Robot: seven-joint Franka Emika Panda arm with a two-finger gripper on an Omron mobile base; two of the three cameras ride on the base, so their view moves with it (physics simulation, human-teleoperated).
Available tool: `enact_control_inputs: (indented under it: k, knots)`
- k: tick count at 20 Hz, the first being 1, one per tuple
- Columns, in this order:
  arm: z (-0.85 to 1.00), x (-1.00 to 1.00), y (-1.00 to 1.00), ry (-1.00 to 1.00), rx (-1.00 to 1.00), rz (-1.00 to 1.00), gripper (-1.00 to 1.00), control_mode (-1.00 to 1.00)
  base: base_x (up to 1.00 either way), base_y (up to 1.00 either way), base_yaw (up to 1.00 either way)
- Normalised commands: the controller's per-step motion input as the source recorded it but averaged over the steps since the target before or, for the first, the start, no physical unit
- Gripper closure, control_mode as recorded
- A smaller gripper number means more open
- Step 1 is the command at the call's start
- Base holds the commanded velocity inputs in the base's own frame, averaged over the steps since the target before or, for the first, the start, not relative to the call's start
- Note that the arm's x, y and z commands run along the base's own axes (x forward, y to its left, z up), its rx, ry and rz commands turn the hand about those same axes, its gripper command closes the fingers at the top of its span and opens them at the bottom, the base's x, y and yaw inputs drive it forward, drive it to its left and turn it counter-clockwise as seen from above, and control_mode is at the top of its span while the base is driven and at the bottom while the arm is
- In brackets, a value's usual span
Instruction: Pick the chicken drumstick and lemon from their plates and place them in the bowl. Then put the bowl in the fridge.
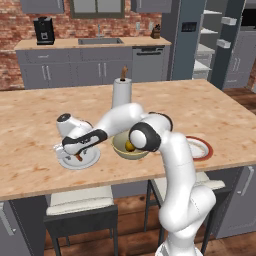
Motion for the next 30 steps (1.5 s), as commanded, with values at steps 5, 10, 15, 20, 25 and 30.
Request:
enact_control_inputs:
  k: [5,10,15,20,25,30]
  knots:
    - [-0.14,0.03,0.09,0.00,0.00,0.00,1.00,-1.00,0.00,0.00,0.00]
    - [-0.15,-0.04,-0.05,0.00,0.00,0.00,1.00,-1.00,0.00,0.00,0.00]
    - [-0.07,-0.07,-0.10,0.00,0.00,0.01,1.00,-1.00,0.00,0.00,0.00]
    - [0.45,-0.07,-0.07,0.00,0.12,0.08,1.00,-1.00,0.00,0.00,0.00]
    - [0.54,-0.18,-0.17,-0.02,0.13,0.10,1.00,-1.00,0.00,0.00,0.00]
    - [0.36,-0.28,-0.42,-0.05,0.02,0.04,1.00,-1.00,0.00,0.00,0.00]
